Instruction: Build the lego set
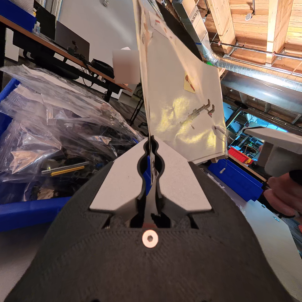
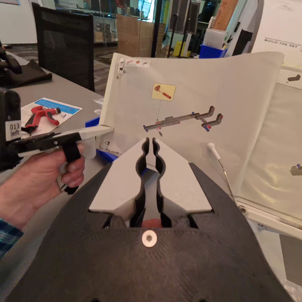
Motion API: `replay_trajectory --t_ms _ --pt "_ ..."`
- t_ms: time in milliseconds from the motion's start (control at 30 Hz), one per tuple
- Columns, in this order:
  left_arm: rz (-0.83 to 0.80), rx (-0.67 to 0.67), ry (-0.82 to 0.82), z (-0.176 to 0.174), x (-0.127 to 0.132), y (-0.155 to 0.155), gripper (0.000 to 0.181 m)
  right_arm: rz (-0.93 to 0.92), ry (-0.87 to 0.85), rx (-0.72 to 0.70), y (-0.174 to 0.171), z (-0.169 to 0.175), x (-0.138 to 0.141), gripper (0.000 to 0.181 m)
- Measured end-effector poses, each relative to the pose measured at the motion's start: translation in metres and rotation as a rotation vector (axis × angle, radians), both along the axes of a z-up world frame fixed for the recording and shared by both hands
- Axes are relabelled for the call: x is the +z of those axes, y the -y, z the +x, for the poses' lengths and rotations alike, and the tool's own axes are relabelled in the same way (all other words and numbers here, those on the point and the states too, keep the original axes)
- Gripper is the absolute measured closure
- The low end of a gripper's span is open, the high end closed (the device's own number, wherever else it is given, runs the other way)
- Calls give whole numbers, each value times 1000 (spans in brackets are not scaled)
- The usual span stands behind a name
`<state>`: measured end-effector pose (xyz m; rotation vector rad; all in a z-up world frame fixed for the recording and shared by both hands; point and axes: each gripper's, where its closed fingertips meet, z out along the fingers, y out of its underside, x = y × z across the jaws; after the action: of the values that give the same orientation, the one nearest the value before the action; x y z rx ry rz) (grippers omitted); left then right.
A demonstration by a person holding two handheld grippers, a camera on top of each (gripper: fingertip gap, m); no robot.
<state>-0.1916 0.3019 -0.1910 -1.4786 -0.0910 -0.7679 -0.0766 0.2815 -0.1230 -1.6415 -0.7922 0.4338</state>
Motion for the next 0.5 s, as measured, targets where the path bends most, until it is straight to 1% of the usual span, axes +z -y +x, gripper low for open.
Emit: replay_trajectory --t_ms 133,233,300,500 --pt "-6 3 -1 -1 -1 -2 181 59 -38 -105 -3 -6 11 175" --pt "-14 9 -6 0 -4 -5 181 64 -69 -148 0 -10 15 171" --pt "-16 10 -18 0 -5 -5 181 53 -78 -158 2 -13 16 171" --pt "-20 7 -10 1 -8 -6 181 -11 -74 -162 5 -20 4 171"
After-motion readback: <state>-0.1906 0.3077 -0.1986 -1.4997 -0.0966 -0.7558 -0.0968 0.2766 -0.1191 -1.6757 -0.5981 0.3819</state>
